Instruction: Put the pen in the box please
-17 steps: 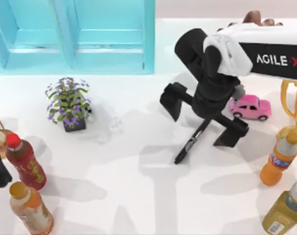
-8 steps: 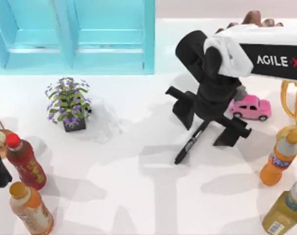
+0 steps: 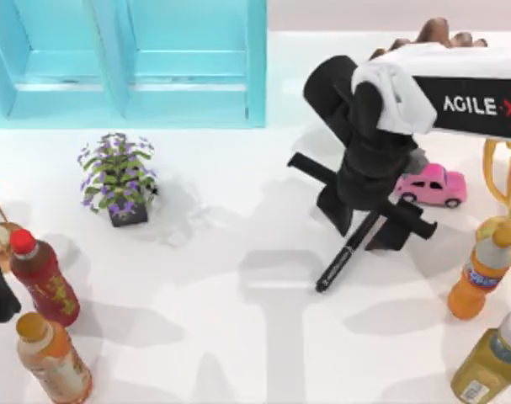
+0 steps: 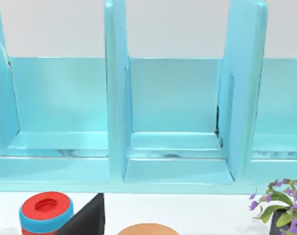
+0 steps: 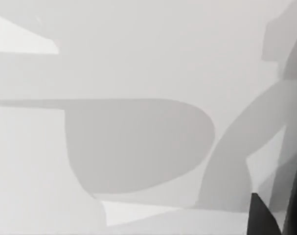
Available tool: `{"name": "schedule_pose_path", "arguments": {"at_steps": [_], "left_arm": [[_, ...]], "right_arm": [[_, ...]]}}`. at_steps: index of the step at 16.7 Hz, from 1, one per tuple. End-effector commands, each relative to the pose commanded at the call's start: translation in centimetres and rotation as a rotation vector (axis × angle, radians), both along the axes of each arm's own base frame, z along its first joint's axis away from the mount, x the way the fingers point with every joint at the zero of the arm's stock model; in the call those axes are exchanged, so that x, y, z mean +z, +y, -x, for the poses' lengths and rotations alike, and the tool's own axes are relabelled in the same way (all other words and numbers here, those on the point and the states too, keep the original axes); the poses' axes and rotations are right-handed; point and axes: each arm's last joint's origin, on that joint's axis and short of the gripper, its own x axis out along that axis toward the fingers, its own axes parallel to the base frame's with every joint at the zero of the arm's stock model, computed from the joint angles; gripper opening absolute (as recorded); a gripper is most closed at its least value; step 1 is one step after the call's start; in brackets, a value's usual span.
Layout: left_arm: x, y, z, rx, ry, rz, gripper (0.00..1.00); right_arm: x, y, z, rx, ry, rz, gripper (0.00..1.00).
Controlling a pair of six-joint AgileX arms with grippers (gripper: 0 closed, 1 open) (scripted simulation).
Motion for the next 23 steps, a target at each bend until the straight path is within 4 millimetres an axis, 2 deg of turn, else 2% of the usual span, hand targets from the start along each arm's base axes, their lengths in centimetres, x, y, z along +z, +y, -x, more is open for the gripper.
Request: {"name": "schedule_pose_path", "arguments": {"at_steps": [3, 4, 7, 14, 16, 20, 21, 23], "left_arm": [[0.0, 0.0, 0.0, 0.000, 0.000, 0.000, 1.00], [0.0, 0.0, 0.0, 0.000, 0.000, 0.000, 1.00], [0.0, 0.0, 0.0, 0.000, 0.000, 0.000, 1.00], [0.0, 0.0, 0.0, 0.000, 0.000, 0.000, 1.00], [0.0, 0.0, 0.0, 0.000, 0.000, 0.000, 1.00], [0.0, 0.0, 0.0, 0.000, 0.000, 0.000, 1.00], [0.0, 0.0, 0.0, 0.000, 0.000, 0.000, 1.00], [0.0, 0.0, 0.0, 0.000, 0.000, 0.000, 1.00]], "right_arm": [[0.0, 0.0, 0.0, 0.000, 0.000, 0.000, 0.00], [3.0, -0.7, 0.6, 0.027, -0.011, 0.031, 0.00], [4.2, -0.6, 0.3, 0.021, -0.014, 0.029, 0.00], [12.2, -0.6, 0.5, 0.026, -0.003, 0.036, 0.00], [13.0, -0.7, 0.6, 0.027, -0.011, 0.031, 0.00], [12.9, -0.7, 0.5, 0.027, -0.011, 0.031, 0.00], [13.5, -0.8, 0.3, 0.022, -0.034, 0.015, 0.00], [16.2, -1.9, -0.5, 0.000, -0.130, -0.048, 0.00]]}}
